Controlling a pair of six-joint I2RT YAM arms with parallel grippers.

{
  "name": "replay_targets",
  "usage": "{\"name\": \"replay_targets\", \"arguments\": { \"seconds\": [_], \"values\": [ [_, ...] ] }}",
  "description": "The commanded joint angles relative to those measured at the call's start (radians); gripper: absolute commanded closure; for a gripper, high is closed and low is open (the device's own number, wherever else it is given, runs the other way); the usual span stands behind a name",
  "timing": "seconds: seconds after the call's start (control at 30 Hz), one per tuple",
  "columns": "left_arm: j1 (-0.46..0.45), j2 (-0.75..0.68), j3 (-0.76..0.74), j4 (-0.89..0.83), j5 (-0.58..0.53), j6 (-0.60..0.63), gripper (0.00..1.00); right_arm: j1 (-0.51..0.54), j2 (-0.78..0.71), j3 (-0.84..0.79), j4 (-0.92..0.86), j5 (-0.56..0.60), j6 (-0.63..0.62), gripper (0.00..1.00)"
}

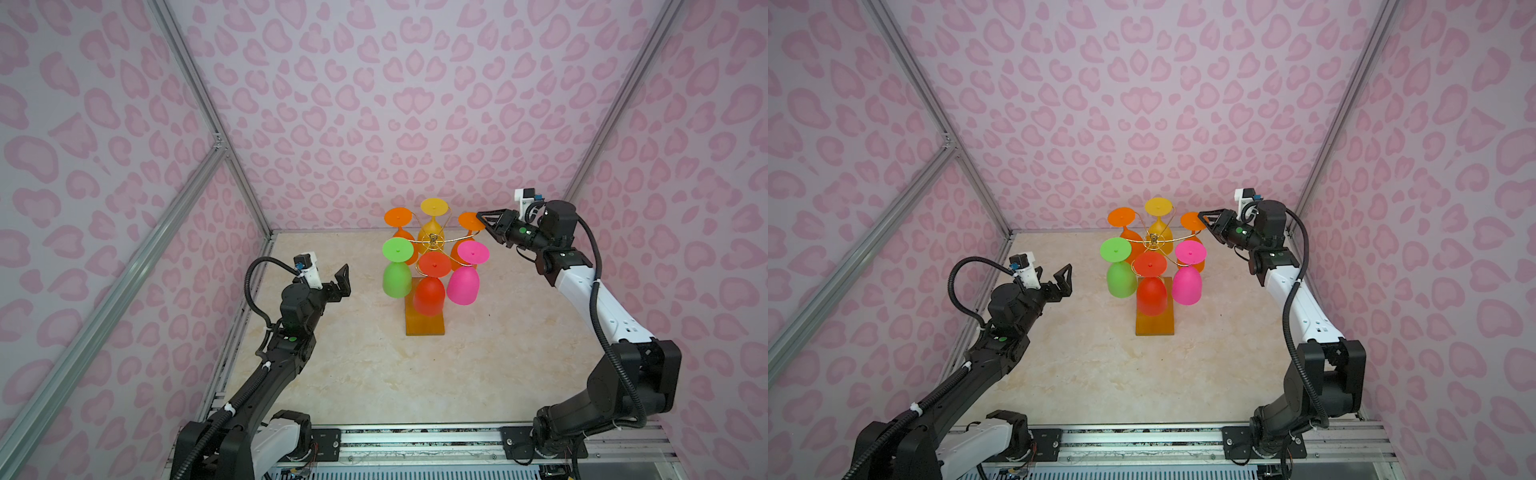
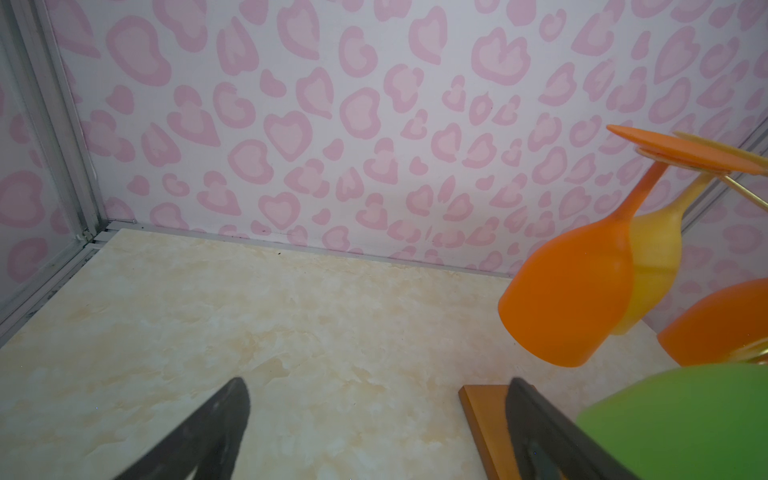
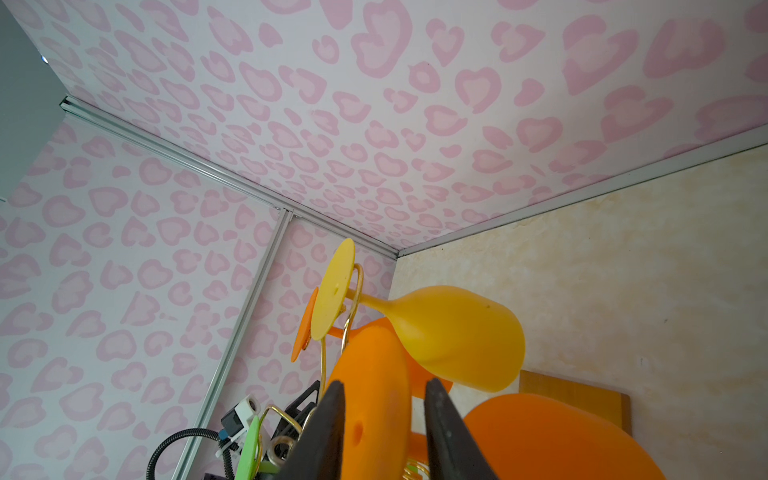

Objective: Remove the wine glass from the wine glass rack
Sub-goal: 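Close the right gripper on the orange glass's foot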

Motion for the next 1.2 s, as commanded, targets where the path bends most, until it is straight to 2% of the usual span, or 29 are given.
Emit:
{"name": "replay_targets", "arguments": {
  "seconds": [0.0, 0.3, 0.63, 0.8, 1.0, 1.17],
  "values": [
    [-0.003, -0.003, 0.011, -0.002, -0.005, 0.007, 0.03, 0.002, 0.007, 0.009, -0.003, -0.018, -0.023, 0.72],
    [-0.005, 0.007, 0.015, -0.003, -0.006, 0.007, 0.03, 0.002, 0.007, 0.007, -0.003, -0.025, -0.012, 0.86],
    [-0.005, 0.005, 0.011, -0.005, -0.011, 0.009, 0.03, -0.005, 0.005, -0.012, 0.139, -0.085, 0.111, 0.97],
    [-0.008, 0.007, 0.011, -0.006, -0.01, 0.009, 0.03, -0.012, 0.009, -0.015, 0.198, -0.108, 0.166, 1.0],
    [-0.006, 0.008, 0.009, -0.007, -0.009, 0.01, 0.03, -0.018, 0.023, -0.049, 0.384, -0.149, 0.314, 1.0],
    [-0.009, 0.005, 0.009, -0.008, -0.008, 0.01, 0.03, -0.027, 0.019, -0.062, 0.384, -0.154, 0.316, 1.0]
  ]
}}
